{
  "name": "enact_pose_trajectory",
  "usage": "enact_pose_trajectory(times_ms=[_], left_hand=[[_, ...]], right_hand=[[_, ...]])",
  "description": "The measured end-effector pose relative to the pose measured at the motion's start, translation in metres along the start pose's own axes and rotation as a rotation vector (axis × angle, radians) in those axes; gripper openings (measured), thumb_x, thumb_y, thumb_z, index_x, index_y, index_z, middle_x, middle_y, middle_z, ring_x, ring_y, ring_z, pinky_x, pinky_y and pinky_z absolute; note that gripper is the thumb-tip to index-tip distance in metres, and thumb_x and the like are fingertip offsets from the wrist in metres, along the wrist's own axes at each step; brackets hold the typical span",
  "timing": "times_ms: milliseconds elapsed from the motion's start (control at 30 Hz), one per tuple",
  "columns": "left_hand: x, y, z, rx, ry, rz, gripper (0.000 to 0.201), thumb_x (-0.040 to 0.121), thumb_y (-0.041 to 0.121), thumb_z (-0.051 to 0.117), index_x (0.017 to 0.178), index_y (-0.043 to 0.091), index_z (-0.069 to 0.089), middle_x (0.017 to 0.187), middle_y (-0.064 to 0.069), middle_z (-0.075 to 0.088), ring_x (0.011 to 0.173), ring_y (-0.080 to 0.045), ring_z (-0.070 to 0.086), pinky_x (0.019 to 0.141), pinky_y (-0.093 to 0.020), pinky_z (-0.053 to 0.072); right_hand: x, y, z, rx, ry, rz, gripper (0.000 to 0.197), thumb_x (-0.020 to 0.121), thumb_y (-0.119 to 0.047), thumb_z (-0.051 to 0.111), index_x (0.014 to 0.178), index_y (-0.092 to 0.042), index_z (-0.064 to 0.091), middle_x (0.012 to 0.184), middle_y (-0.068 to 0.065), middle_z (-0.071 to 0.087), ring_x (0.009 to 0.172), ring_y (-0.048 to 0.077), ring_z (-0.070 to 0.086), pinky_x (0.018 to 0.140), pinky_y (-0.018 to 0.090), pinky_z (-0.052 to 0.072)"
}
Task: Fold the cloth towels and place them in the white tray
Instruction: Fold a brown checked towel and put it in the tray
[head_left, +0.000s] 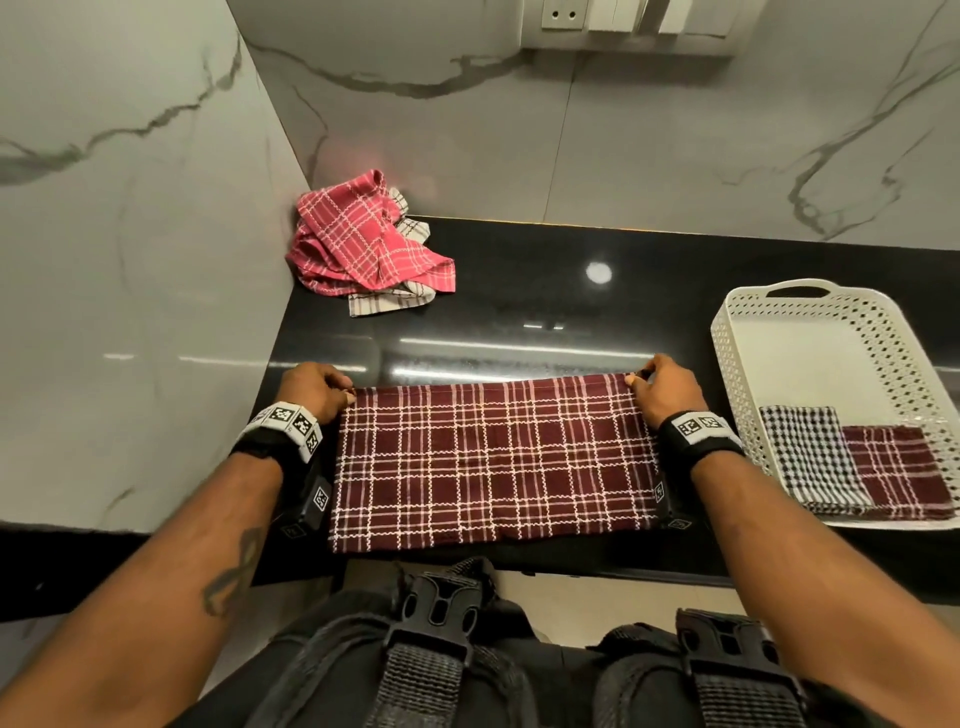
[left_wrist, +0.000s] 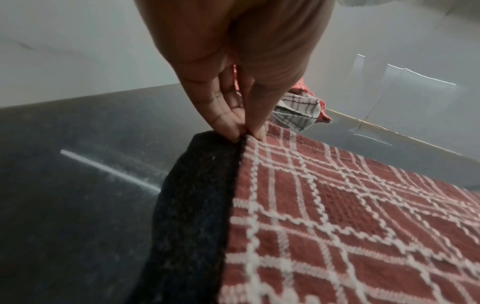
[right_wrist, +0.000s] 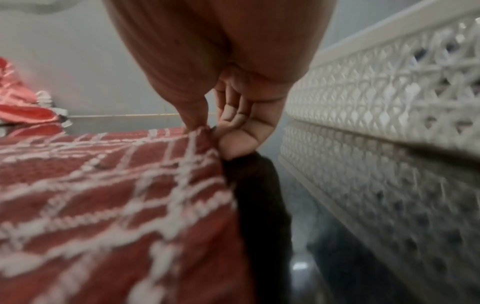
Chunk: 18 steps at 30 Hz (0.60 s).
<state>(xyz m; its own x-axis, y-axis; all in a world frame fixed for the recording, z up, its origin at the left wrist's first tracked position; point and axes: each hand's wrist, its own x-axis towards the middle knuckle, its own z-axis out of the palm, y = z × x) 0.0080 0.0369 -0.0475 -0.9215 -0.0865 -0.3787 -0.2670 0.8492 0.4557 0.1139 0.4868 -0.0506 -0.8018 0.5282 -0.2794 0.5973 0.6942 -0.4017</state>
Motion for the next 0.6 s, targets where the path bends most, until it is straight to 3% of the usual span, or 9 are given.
enact_pose_trajectory(times_ms=[100,200,267,300,367,400,467,600], left_hand=[[-0.01,0.013,-0.001,0.205,0.091,0.095,0.039,0.086,0.014,0.07,0.123,0.008,0.062,0.125,-0.015,0.06,0.115,-0.035,0.058,0.103,-0.043,0.046],[-0.039,0.051,0.016,0.264,0.149,0.309,0.04,0.092,0.021,0.062,0.131,0.013,0.055,0.13,-0.009,0.051,0.122,-0.031,0.052,0.103,-0.044,0.044],[-0.063,0.078,0.041,0.285,0.024,0.498,0.048,0.095,0.027,0.058,0.141,0.019,0.045,0.144,-0.004,0.045,0.134,-0.026,0.044,0.112,-0.042,0.038],[-0.072,0.087,0.055,0.345,-0.062,0.599,0.055,0.098,0.031,0.054,0.149,0.021,0.036,0.155,-0.002,0.035,0.143,-0.025,0.034,0.119,-0.042,0.029],[-0.082,0.095,0.082,0.531,-0.211,0.723,0.066,0.102,0.04,0.042,0.158,0.021,0.013,0.166,-0.002,0.006,0.153,-0.022,0.006,0.123,-0.041,0.006],[-0.084,0.091,0.092,0.62,-0.253,0.726,0.068,0.103,0.045,0.034,0.159,0.02,0.003,0.166,-0.002,-0.005,0.153,-0.021,-0.004,0.122,-0.04,-0.002],[-0.082,0.073,0.099,0.733,-0.274,0.694,0.073,0.102,0.056,0.019,0.157,0.02,-0.012,0.163,-0.004,-0.02,0.152,-0.022,-0.014,0.122,-0.044,-0.007],[-0.074,0.013,0.08,0.726,-0.227,0.586,0.082,0.093,0.072,0.001,0.152,0.022,-0.026,0.157,-0.005,-0.035,0.147,-0.023,-0.027,0.123,-0.047,-0.007]], right_hand=[[-0.009,-0.017,-0.007,-0.229,0.058,-0.075,0.035,0.095,-0.03,0.059,0.119,-0.006,0.052,0.121,0.021,0.06,0.112,0.041,0.057,0.091,0.047,0.048],[-0.035,-0.055,0.0,-0.226,0.093,-0.218,0.03,0.093,-0.028,0.06,0.116,-0.009,0.055,0.118,0.014,0.059,0.107,0.035,0.059,0.092,0.046,0.051],[-0.064,-0.084,0.024,-0.102,-0.06,-0.319,0.035,0.093,-0.032,0.061,0.122,-0.014,0.053,0.125,0.01,0.057,0.114,0.029,0.057,0.099,0.048,0.05],[-0.077,-0.096,0.042,-0.117,-0.182,-0.389,0.045,0.094,-0.036,0.059,0.133,-0.016,0.047,0.14,0.01,0.048,0.128,0.031,0.049,0.107,0.053,0.043],[-0.096,-0.11,0.077,-0.295,-0.433,-0.529,0.069,0.098,-0.044,0.046,0.155,-0.019,0.016,0.164,0.008,0.01,0.151,0.032,0.009,0.118,0.062,0.017],[-0.101,-0.111,0.089,-0.393,-0.505,-0.566,0.075,0.1,-0.048,0.038,0.158,-0.018,0.0,0.165,0.007,-0.007,0.152,0.029,-0.007,0.12,0.062,0.005],[-0.1,-0.103,0.1,-0.52,-0.525,-0.604,0.084,0.099,-0.06,0.028,0.155,-0.017,-0.017,0.16,0.007,-0.027,0.149,0.027,-0.022,0.118,0.06,-0.009],[-0.075,-0.05,0.073,-0.53,-0.449,-0.44,0.102,0.084,-0.085,0.018,0.151,-0.022,-0.026,0.153,0.004,-0.039,0.143,0.026,-0.032,0.113,0.059,-0.018]])
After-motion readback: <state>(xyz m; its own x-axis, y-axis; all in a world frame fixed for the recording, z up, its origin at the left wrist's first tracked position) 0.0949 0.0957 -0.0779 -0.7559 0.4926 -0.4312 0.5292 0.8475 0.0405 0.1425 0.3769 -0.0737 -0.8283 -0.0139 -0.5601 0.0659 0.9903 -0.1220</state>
